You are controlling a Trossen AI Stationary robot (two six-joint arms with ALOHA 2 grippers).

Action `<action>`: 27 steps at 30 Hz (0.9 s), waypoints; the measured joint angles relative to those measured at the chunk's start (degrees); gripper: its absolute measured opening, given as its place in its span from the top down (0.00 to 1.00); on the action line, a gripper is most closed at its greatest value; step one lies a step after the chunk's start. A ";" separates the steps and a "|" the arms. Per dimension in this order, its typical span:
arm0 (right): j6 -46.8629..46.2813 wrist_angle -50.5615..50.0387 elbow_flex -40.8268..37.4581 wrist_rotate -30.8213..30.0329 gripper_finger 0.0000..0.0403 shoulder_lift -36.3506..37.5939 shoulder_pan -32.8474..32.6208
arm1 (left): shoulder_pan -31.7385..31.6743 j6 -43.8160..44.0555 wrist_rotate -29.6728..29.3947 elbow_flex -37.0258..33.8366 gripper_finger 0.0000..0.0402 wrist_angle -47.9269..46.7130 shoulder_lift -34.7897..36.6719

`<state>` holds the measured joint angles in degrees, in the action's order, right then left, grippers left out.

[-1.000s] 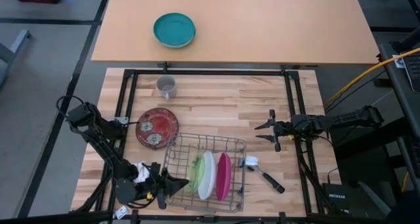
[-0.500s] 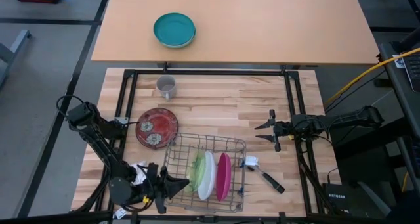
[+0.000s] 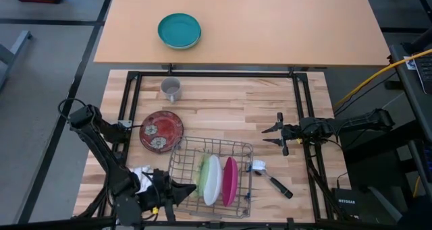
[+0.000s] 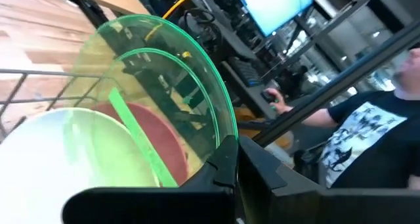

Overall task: Sort dishes
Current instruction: Put the green plate into the dish rack

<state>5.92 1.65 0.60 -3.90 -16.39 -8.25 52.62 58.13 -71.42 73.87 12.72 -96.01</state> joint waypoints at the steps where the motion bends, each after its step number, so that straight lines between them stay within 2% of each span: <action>1: -0.03 0.00 0.00 0.00 0.62 0.01 0.00 | -0.13 0.60 0.12 0.56 1.00 -2.02 0.00; 6: -0.10 0.00 0.00 0.00 0.62 0.01 0.00 | -1.09 5.40 1.98 1.87 1.00 -10.29 0.00; 16: -0.10 0.00 0.00 0.01 0.62 -0.01 0.01 | -5.28 19.50 15.06 6.54 1.00 -33.19 0.00; 27: -0.05 -0.02 0.00 0.03 0.62 0.01 0.01 | -6.27 34.54 15.68 6.84 1.00 -35.05 -0.99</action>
<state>5.87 1.63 0.60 -3.87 -16.39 -8.24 46.35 92.67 -55.74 80.71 -22.33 -97.00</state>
